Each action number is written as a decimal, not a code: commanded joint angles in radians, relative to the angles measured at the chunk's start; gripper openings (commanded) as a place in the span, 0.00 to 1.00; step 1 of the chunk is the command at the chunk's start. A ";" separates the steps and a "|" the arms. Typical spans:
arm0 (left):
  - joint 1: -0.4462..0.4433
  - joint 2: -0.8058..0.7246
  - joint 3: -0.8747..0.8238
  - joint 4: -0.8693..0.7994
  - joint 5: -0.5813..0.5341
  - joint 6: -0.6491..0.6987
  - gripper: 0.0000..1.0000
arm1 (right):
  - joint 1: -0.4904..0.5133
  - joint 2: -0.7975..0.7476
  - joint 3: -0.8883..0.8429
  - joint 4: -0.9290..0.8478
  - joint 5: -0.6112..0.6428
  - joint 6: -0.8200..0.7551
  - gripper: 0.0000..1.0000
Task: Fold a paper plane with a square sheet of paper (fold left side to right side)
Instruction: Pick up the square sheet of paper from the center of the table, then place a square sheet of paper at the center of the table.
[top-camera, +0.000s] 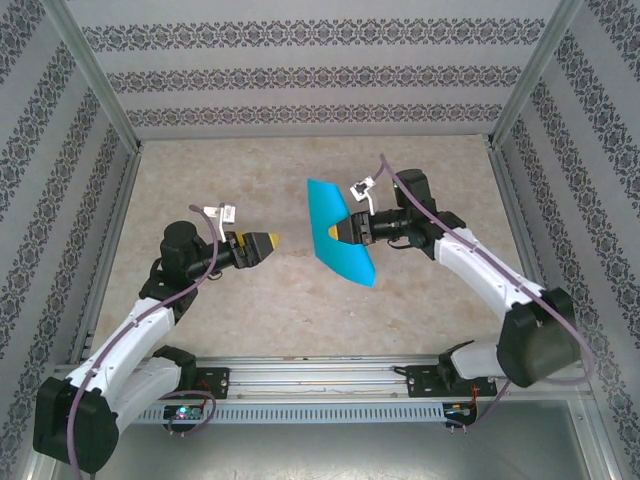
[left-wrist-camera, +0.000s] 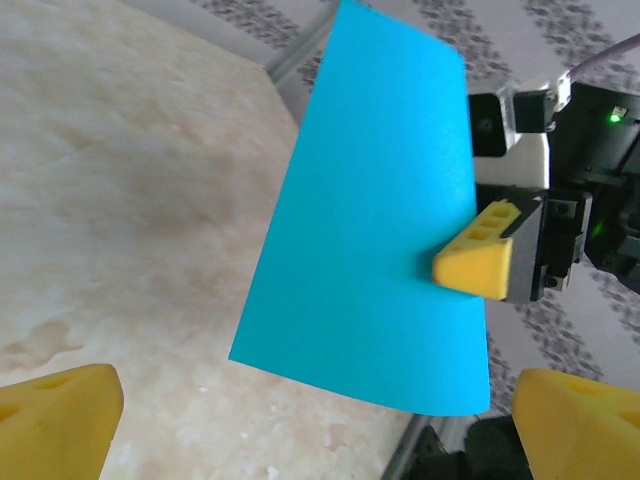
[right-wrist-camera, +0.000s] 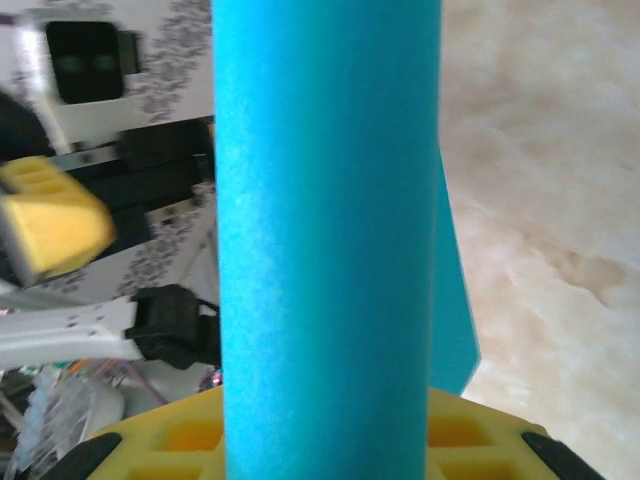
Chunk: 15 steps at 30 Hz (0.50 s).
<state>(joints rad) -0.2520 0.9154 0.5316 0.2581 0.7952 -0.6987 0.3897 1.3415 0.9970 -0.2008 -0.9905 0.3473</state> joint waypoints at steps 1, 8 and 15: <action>0.011 0.038 0.067 0.142 0.146 0.008 1.00 | -0.002 -0.060 -0.004 0.031 -0.139 -0.018 0.31; -0.034 0.153 0.115 0.328 0.274 -0.073 1.00 | 0.036 -0.104 0.027 0.040 -0.176 -0.003 0.31; -0.115 0.212 0.177 0.304 0.305 -0.034 0.93 | 0.087 -0.063 0.066 0.044 -0.148 -0.011 0.30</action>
<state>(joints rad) -0.3420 1.1187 0.6624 0.5026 1.0473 -0.7521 0.4641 1.2617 1.0241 -0.1810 -1.1194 0.3481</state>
